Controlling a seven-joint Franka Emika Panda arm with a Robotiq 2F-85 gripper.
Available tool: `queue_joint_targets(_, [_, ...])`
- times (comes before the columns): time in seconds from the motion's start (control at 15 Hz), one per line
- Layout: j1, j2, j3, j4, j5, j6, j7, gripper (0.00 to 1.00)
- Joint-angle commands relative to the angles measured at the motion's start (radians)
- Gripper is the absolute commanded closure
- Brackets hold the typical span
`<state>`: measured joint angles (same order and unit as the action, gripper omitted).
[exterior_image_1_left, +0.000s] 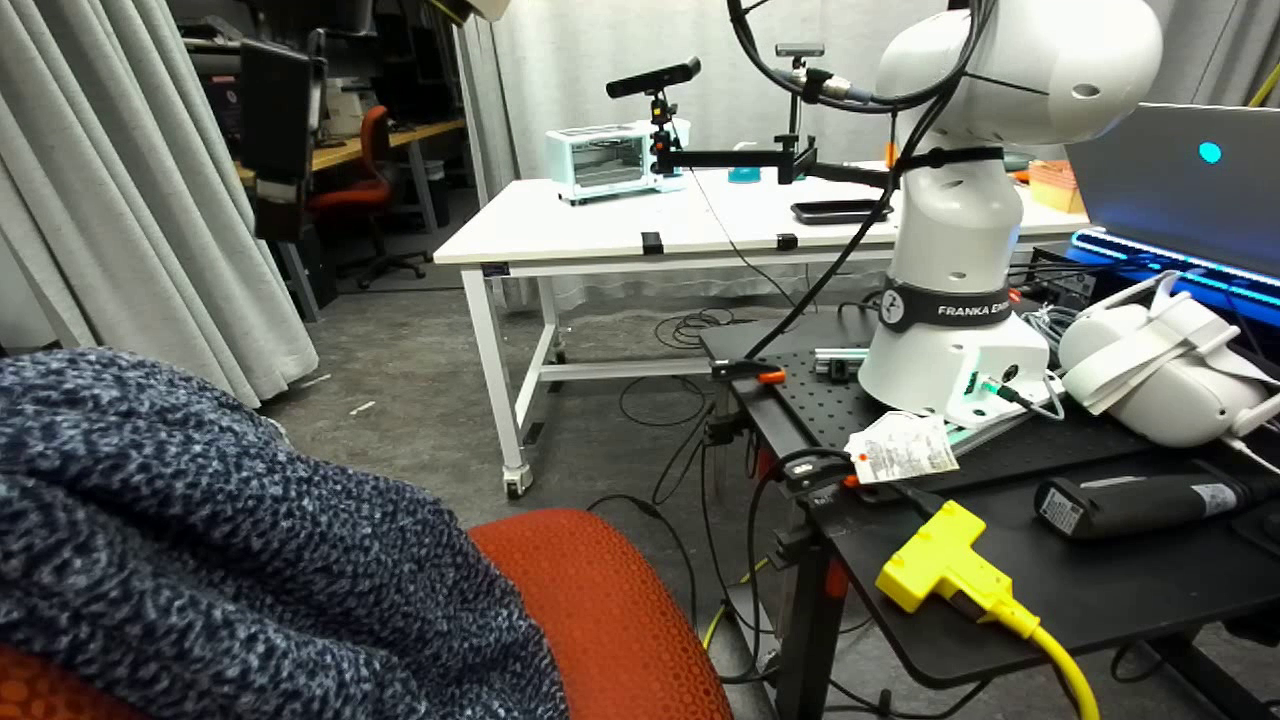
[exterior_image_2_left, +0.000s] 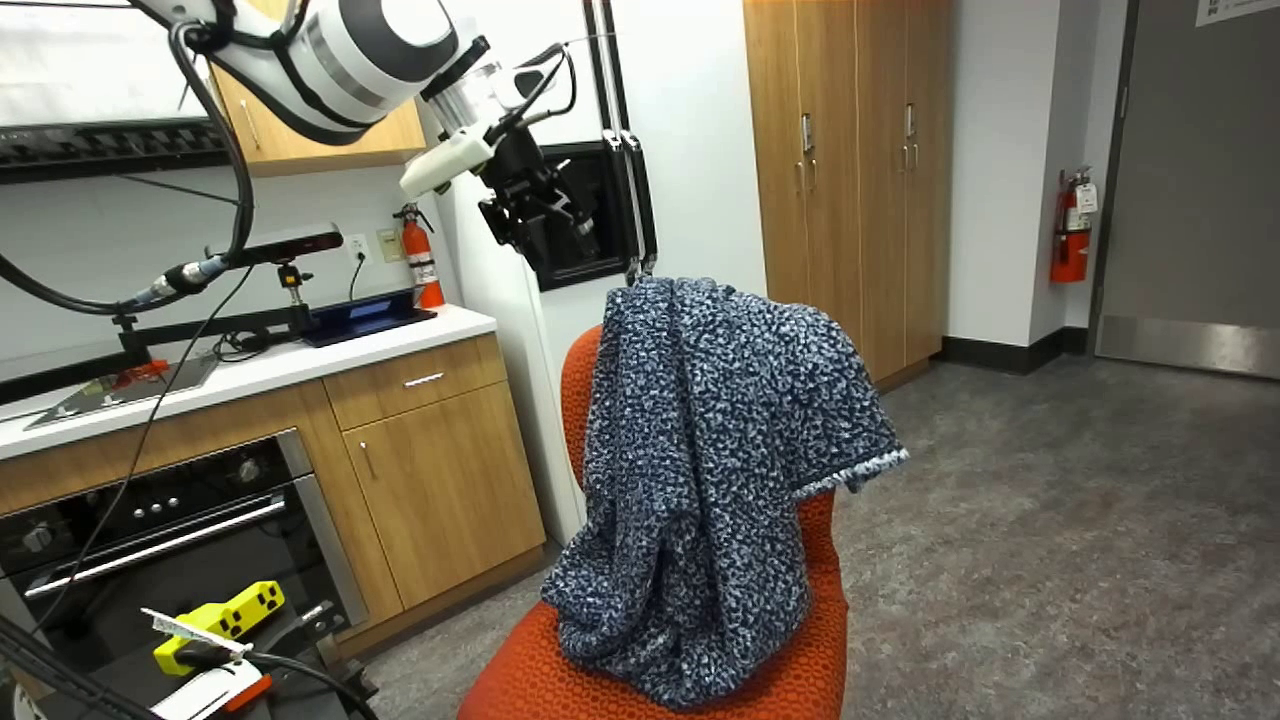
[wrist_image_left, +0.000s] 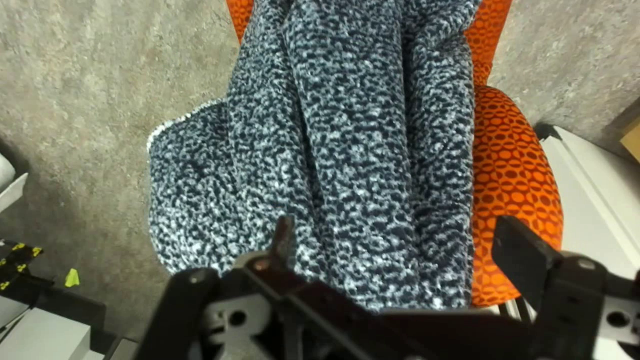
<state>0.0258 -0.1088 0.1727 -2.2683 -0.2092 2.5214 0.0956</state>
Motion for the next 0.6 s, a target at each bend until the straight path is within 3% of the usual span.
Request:
queue_joint_targets(0.0, [0.029, 0.015, -0.02, 0.021, 0.0, -0.003, -0.001, 0.0])
queue_joint_targets(0.53, [0.036, 0.032, -0.019, 0.041, 0.0, -0.003, -0.002, 0.0])
